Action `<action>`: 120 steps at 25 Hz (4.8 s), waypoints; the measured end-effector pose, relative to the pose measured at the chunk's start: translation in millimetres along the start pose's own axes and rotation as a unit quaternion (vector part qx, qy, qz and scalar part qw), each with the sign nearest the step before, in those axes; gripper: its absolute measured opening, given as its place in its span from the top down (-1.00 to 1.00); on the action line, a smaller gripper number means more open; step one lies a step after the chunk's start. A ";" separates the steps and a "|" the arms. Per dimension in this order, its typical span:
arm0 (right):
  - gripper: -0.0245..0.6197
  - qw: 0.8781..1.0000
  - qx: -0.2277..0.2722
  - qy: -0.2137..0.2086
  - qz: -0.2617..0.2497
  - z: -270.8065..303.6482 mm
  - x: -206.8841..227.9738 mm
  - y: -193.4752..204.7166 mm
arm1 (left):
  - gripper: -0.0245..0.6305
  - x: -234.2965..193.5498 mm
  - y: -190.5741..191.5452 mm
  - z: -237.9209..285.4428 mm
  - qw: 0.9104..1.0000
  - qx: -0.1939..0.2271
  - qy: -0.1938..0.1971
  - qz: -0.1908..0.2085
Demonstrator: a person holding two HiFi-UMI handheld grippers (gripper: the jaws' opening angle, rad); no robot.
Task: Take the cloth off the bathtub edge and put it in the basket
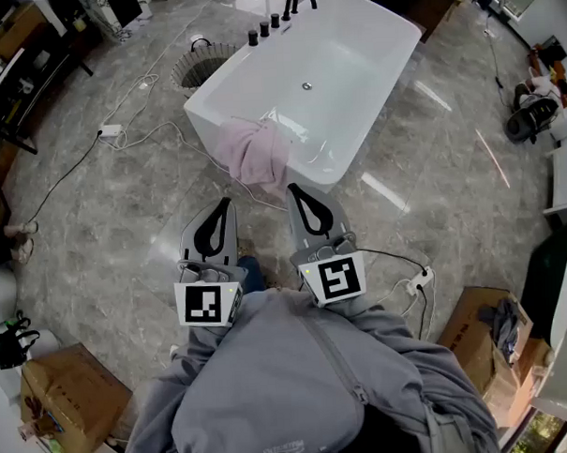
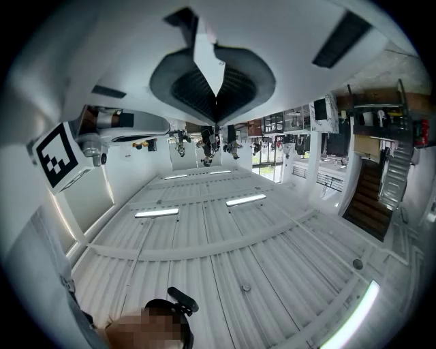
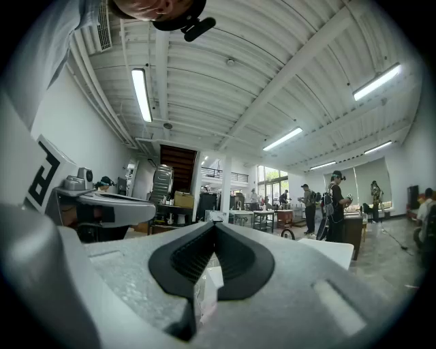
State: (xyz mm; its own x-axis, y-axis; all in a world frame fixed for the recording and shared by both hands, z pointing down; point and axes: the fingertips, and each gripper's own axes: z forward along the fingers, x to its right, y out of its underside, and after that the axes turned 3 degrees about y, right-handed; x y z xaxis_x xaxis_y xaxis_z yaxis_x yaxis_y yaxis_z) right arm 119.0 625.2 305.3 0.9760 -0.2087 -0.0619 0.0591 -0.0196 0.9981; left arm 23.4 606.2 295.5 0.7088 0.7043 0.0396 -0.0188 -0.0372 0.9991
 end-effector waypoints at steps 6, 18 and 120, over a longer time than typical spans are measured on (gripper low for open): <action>0.91 1.000 0.005 0.003 0.002 15.5 3.9 1.5 | 0.91 -8.1 1.3 14.4 1.000 0.001 0.004 0.003; 0.91 1.000 -0.009 0.019 0.003 47.4 3.1 9.2 | 0.91 -41.5 11.6 24.6 1.000 -0.024 0.018 -0.008; 0.90 0.957 -0.283 0.023 0.062 335.9 155.5 418.1 | 0.90 -194.3 401.4 359.3 0.954 -0.236 0.172 -0.064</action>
State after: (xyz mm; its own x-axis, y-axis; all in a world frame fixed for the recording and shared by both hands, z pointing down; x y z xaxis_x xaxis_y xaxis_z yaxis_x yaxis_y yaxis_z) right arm 225.1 256.1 710.6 0.9902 -0.1325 0.0449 0.0339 0.5381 0.8422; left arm 131.4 199.7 684.1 0.4539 0.8761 -0.1626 -0.3200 0.3306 0.8879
